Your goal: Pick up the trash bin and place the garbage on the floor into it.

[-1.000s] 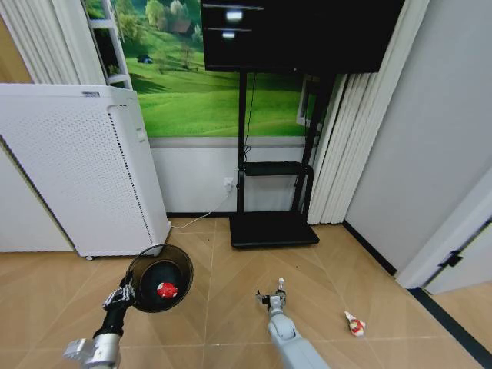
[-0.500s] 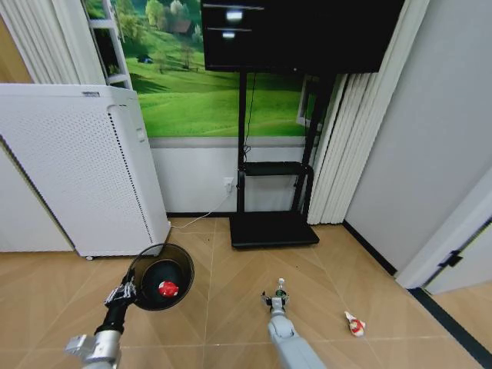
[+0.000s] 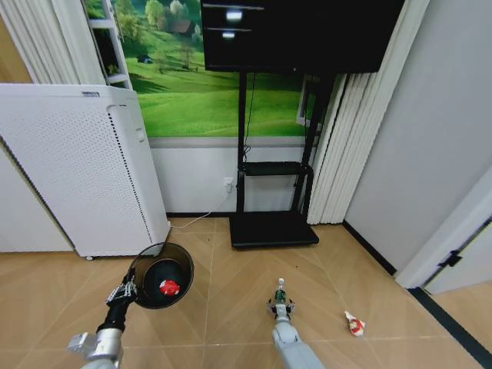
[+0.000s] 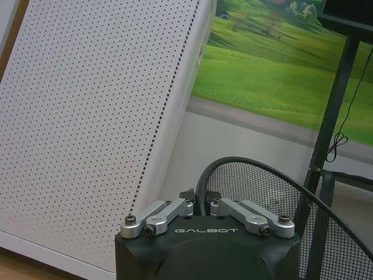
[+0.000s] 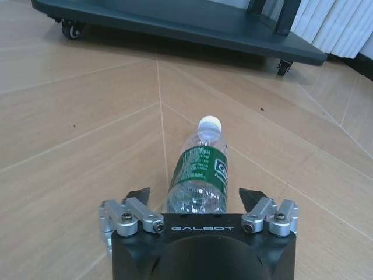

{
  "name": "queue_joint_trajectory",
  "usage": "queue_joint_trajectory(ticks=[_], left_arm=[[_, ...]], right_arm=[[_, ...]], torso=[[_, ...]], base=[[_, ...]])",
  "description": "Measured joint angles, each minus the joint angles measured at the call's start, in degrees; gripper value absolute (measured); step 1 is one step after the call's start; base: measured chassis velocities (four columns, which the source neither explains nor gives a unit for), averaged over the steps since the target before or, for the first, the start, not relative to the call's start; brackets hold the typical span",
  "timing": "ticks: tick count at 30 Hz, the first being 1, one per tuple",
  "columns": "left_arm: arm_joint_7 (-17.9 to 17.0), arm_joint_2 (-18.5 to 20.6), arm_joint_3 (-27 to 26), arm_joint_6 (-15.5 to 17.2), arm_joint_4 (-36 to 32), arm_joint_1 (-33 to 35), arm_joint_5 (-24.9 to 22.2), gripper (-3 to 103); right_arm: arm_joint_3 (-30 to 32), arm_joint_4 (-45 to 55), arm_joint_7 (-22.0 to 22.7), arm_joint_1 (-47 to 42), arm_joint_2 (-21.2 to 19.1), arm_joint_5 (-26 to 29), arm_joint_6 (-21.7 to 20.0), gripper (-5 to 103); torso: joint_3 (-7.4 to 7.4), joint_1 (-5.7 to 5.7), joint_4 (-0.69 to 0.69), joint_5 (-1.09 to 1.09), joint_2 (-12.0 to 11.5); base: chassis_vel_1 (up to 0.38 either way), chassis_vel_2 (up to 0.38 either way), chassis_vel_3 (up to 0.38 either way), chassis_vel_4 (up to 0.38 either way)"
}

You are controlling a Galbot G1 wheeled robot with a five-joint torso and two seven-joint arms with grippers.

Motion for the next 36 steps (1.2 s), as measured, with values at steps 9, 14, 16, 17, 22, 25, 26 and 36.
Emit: queue_joint_trajectory(ticks=[9, 14, 16, 17, 22, 25, 26, 36], left_arm=[[0.0, 0.5, -0.1, -0.1, 0.7, -0.6, -0.9, 7], [-0.1, 0.7, -0.1, -0.1, 0.7, -0.6, -1.0, 7], [-0.1, 0.7, -0.1, -0.1, 0.8, -0.6, -1.0, 7], [0.0, 0.8, -0.1, -0.1, 0.9, -0.7, -1.0, 7], [0.0, 1.8, 0.9, 0.0, 2.5, -2.0, -0.4, 7], [-0.1, 2.7, 1.6, 0.0, 4.2, -3.4, 0.3, 7], [-0.1, 2.7, 1.6, 0.0, 4.2, -3.4, 0.3, 7], [-2.5, 5.3, 13.7, 0.5, 9.6, -11.9, 4.8, 7]], right_arm=[[0.6, -2.5, -1.8, 0.5, 0.1, -0.5, -0.1, 52], [0.7, -2.7, -2.0, 0.6, 0.2, -0.4, 0.3, 43], [0.7, -2.3, -2.0, 0.6, 0.0, -0.2, 0.3, 40], [0.6, -1.1, -2.0, 0.1, -0.4, 0.3, 0.3, 37], [-0.2, 11.3, -3.1, -4.4, -4.0, 1.2, 0.6, 35], [0.3, 19.7, -4.2, -7.3, -6.1, 0.8, 2.1, 35], [0.3, 19.7, -4.2, -7.3, -6.1, 0.8, 2.1, 35], [8.5, 53.3, -12.7, -27.6, -13.9, 9.3, 5.3, 35]], torso=[[-0.01, -0.01, 0.0, -0.01, 0.0], [0.0, 0.0, 0.0, 0.0, 0.0], [0.0, -0.01, 0.0, 0.0, 0.0], [0.0, 0.0, 0.0, 0.01, 0.0], [0.0, 0.0, -0.02, 0.0, 0.0], [0.0, 0.0, -0.01, 0.01, 0.0], [0.0, 0.0, -0.01, 0.01, 0.0], [0.0, 0.0, -0.06, 0.0, 0.0]], base=[[0.0, 0.0, 0.0, 0.0], [0.0, 0.0, 0.0, 0.0], [0.0, 0.0, 0.0, 0.0], [0.0, 0.0, 0.0, 0.0], [0.0, 0.0, 0.0, 0.0], [0.0, 0.0, 0.0, 0.0], [0.0, 0.0, 0.0, 0.0], [0.0, 0.0, 0.0, 0.0]])
